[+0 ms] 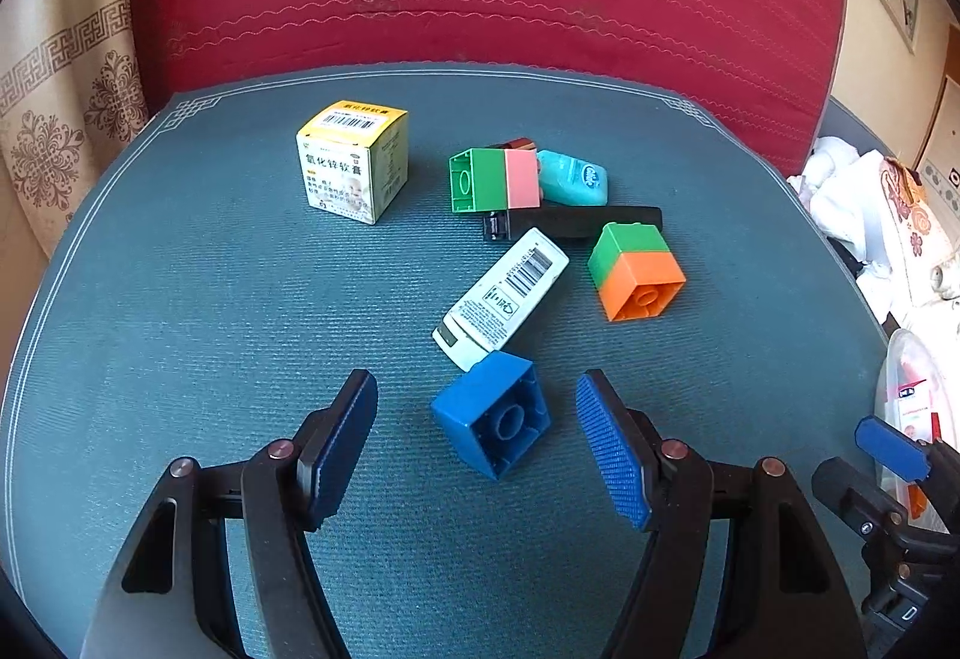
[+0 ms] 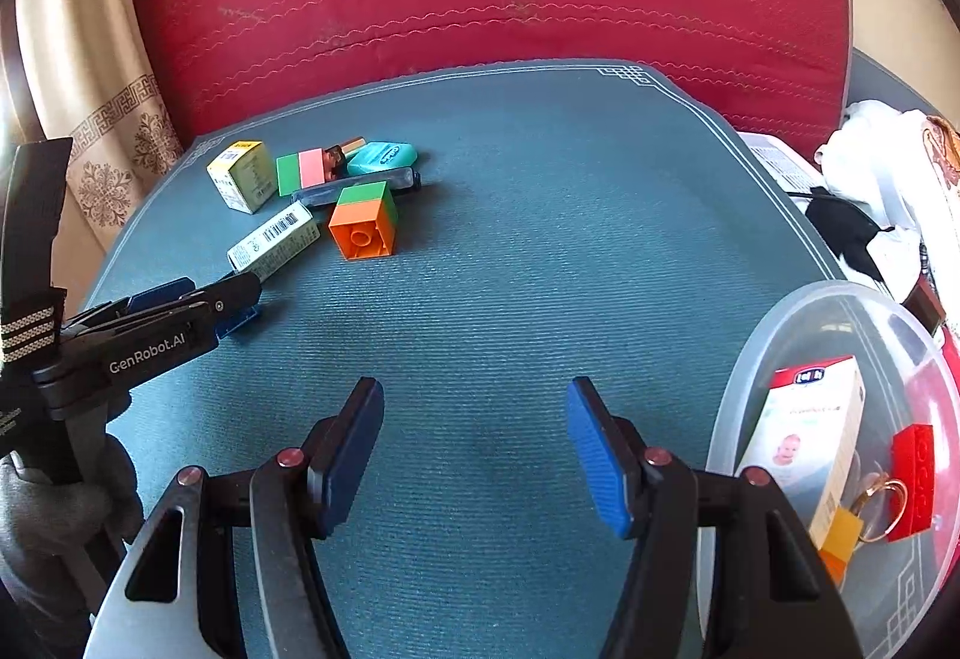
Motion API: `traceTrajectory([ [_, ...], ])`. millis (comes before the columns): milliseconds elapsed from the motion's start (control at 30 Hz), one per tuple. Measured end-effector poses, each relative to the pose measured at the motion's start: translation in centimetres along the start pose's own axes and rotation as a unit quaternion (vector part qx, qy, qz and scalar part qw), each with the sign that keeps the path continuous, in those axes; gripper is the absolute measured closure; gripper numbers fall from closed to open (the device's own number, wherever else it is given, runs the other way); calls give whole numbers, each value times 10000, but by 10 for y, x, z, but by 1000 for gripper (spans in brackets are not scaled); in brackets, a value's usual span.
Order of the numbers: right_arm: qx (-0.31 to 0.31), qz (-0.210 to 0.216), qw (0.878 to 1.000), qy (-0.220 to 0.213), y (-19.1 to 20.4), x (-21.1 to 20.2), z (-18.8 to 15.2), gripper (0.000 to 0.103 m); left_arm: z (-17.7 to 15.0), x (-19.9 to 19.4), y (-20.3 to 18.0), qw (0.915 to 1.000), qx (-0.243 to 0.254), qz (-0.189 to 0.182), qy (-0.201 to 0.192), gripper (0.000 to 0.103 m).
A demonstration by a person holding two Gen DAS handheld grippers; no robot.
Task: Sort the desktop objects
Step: 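Grasp the blue Lego brick with the left tool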
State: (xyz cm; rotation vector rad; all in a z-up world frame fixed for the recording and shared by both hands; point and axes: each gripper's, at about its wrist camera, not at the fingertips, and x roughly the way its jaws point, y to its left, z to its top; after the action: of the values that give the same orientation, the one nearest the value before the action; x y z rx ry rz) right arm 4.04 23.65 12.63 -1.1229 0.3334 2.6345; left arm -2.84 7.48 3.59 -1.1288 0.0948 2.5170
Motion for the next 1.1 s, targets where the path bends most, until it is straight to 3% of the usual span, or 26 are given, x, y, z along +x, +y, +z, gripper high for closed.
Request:
traceTrajectory([
  [467, -53, 40, 9999, 99, 3, 14, 4, 36, -4, 14, 4, 9998, 26, 189, 57, 31],
  [533, -69, 35, 9999, 110, 4, 16, 5, 36, -4, 14, 3, 9998, 56, 208, 24, 38],
  [700, -105, 35, 9999, 128, 6, 22, 6, 36, -5, 11, 4, 9998, 96, 149, -28, 75],
  [1100, -335, 161, 9993, 48, 27, 48, 29, 36, -11, 4, 12, 9999, -64, -40, -111, 78],
])
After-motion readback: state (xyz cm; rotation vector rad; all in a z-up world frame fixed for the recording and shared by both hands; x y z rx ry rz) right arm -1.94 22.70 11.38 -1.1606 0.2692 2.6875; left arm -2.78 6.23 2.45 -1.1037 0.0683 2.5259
